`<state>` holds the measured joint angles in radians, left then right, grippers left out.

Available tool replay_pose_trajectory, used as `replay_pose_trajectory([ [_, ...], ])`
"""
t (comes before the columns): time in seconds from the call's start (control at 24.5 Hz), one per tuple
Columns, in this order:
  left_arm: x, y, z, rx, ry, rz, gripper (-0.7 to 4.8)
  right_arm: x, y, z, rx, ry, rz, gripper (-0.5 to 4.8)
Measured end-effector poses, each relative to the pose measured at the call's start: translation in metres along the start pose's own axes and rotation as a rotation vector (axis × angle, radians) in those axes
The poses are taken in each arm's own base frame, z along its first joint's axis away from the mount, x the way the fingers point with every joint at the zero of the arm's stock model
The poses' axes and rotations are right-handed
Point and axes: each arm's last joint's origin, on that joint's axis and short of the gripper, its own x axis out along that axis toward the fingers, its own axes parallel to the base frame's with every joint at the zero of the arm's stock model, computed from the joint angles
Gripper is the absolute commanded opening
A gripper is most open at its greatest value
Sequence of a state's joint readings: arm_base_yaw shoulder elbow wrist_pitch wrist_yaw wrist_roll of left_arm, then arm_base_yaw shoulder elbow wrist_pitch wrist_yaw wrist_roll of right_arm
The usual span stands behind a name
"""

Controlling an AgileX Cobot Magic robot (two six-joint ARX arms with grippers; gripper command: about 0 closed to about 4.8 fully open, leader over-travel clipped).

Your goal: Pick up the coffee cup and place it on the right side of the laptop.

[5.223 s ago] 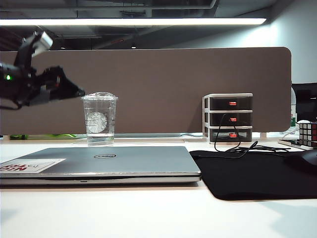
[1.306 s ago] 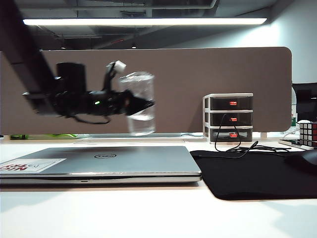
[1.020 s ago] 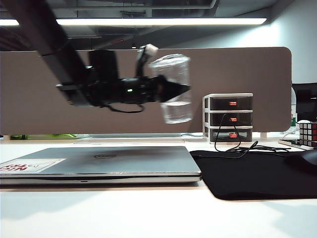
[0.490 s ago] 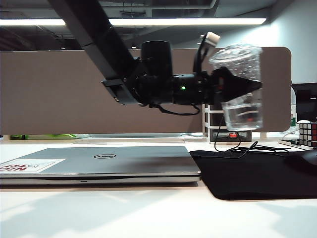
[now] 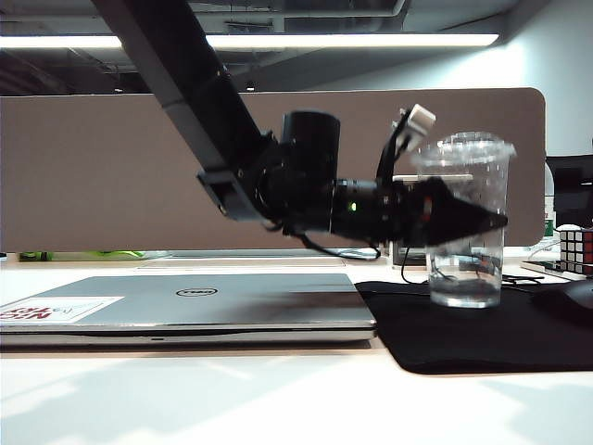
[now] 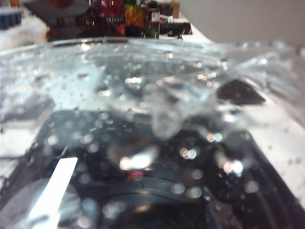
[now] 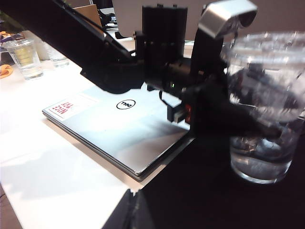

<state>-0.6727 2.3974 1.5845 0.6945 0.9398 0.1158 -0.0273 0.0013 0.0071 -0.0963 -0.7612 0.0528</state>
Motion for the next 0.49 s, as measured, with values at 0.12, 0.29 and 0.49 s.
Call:
replay_pose_trajectory([
  [0.12, 0.0013, -0.0031, -0.0043, -0.002, 0.003, -0.018, 3.71, 0.0, 0.0, 0.0, 0.0, 0.0, 0.0, -0.01],
  [0.29, 0.0026, -0.0053, -0.0071, 0.016, -0.009, -0.023, 4.03, 0.0, 0.0, 0.0, 0.0, 0.0, 0.0, -0.01],
  [0.49, 0.0026, -0.0054, -0.0074, 0.021, -0.012, -0.027, 4.79, 0.0, 0.0, 0.0, -0.001, 0.0, 0.0, -0.01],
])
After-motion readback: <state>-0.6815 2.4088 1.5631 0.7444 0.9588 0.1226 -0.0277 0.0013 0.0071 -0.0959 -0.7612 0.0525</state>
